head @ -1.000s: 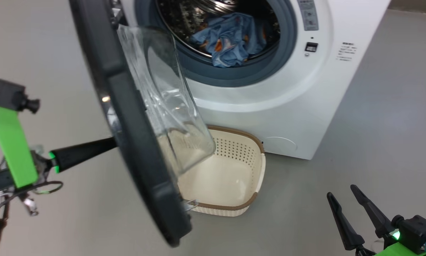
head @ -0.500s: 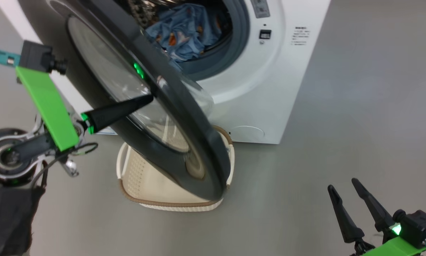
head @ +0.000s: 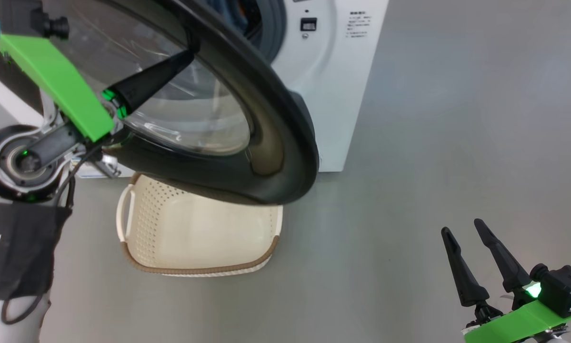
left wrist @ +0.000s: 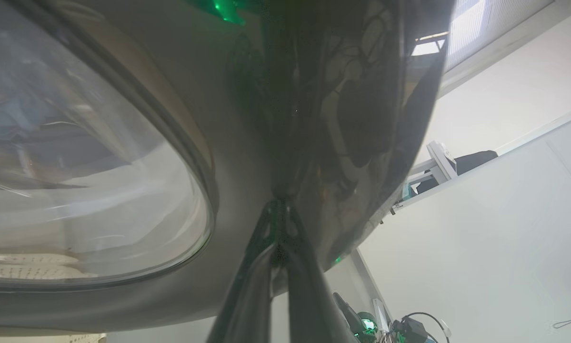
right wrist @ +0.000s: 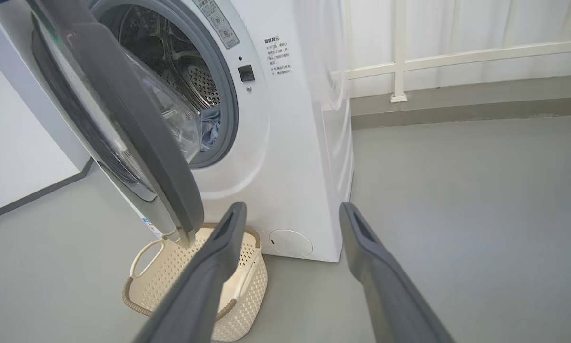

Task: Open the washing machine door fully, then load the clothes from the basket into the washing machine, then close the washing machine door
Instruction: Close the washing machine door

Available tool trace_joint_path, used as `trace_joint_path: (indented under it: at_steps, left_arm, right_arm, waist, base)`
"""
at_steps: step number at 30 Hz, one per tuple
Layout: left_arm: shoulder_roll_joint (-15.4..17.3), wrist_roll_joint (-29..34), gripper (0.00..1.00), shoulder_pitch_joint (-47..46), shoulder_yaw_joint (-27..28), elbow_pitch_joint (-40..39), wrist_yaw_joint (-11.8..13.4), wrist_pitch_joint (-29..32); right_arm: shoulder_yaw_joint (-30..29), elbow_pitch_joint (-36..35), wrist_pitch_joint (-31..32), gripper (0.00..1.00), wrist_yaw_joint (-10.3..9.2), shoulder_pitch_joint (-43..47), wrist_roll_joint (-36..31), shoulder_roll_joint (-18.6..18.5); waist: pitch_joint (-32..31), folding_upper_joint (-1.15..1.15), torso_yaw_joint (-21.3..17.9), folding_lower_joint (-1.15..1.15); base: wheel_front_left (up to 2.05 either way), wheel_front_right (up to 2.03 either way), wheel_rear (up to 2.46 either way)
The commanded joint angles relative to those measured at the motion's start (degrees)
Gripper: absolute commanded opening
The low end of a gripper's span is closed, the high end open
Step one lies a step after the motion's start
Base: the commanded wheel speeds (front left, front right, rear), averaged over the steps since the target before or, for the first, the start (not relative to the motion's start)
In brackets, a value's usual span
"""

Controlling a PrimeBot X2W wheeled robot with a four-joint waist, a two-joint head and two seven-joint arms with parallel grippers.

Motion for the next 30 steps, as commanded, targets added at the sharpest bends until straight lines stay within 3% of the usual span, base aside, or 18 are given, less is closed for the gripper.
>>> trace_joint_path:
  at_steps: [1, 11, 19, 22, 26, 28, 30]
  left_arm:
    - [2.35, 0.31, 0.0, -2.82, 1.52, -0.83, -0.41, -0.9]
    - [5.23, -2.08, 0.0, -0.21, -1.46, -1.28, -0.41, -4.14]
    - [9.28, -1.73, 0.0, 8.01, -2.96, -3.88, -0.41, -9.07]
    - [10.64, -1.5, 0.26, 11.81, -3.67, -4.57, -0.41, -11.49]
    - [11.86, -2.21, 0.53, 16.65, -4.09, -5.29, -0.41, -14.87]
    - [12.48, -2.45, 0.8, 18.94, -4.25, -5.58, -0.41, -16.59]
    - [13.5, -1.88, 0.93, 21.27, -4.64, -5.9, -0.41, -18.51]
  right_arm:
    - [1.14, -1.29, -0.28, 1.0, 0.35, -1.28, 0.03, -0.62]
    - [0.53, -1.12, -0.28, 1.0, 0.35, -0.65, -0.1, -0.62]
    - [0.53, -1.02, -0.28, 1.0, 0.35, 0.82, -0.17, -1.12]
    - [0.31, -1.0, -0.28, 1.0, 0.35, 1.64, -0.19, -1.34]
    - [-0.01, -1.0, -0.28, 1.0, 0.35, 2.83, -0.21, -1.59]
    - [-0.12, -1.03, -0.28, 1.0, 0.35, 3.37, -0.24, -1.71]
    - [-0.16, -1.07, -0.28, 1.0, 0.35, 4.0, -0.27, -1.85]
  waist:
    - [0.46, 0.0, -0.56, -0.01]
    - [-0.97, 0.0, 1.42, -0.01]
    - [-3.17, 0.0, 3.47, -0.01]
    - [-4.15, 0.0, 4.07, -0.01]
    - [-5.36, 0.0, 4.64, -0.01]
    - [-5.95, 0.0, 4.82, -0.01]
    - [-6.32, 0.0, 4.86, -0.01]
  base:
    - [0.0, 0.0, 0.0]
    - [0.0, 0.0, 0.0]
    - [0.0, 0.0, 0.0]
    - [0.0, 0.0, 0.0]
    - [0.0, 0.0, 0.0]
    - [0.0, 0.0, 0.0]
    - [0.0, 0.0, 0.0]
